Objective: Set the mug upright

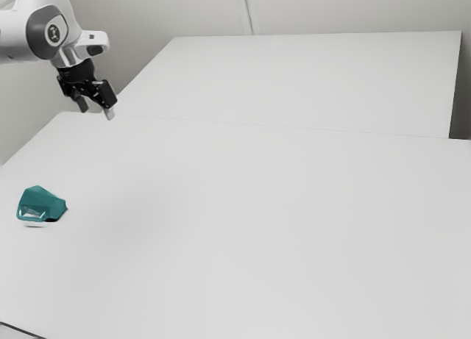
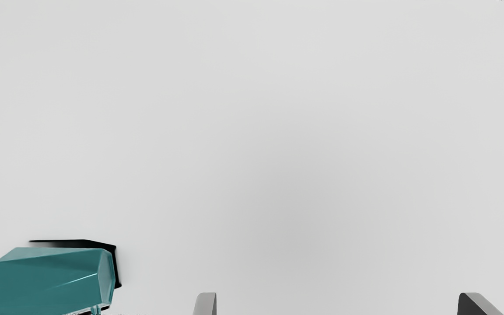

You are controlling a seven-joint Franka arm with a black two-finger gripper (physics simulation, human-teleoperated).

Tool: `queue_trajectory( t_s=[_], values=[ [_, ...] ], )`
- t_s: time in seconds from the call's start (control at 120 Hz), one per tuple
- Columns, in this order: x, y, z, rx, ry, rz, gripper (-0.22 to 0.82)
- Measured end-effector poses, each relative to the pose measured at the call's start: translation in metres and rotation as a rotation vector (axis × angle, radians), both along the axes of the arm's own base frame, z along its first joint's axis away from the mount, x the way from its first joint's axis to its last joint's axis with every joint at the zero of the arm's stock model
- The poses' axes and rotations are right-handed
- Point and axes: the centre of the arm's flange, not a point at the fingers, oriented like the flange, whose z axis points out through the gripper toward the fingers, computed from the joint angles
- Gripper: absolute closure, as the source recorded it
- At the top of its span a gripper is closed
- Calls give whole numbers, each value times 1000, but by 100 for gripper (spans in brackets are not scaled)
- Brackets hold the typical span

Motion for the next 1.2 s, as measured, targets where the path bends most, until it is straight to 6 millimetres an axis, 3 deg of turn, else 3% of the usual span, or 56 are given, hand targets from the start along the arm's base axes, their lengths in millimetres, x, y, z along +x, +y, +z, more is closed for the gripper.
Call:
queue_trajectory(
  t_s=[0.167, 0.3, 0.433, 0.75, 1.058, 1.2],
  values=[
    [-5, 31, -3, -35, -16, 61, 0],
    [-23, 94, -12, -75, -25, 166, 0],
    [-44, 159, -34, -137, -25, 258, 0],
    [-57, 262, -76, -193, -39, 299, 0],
    [-88, 342, -120, -257, -41, 276, 0],
    [-98, 370, -162, -331, -43, 263, 0]
  ],
)
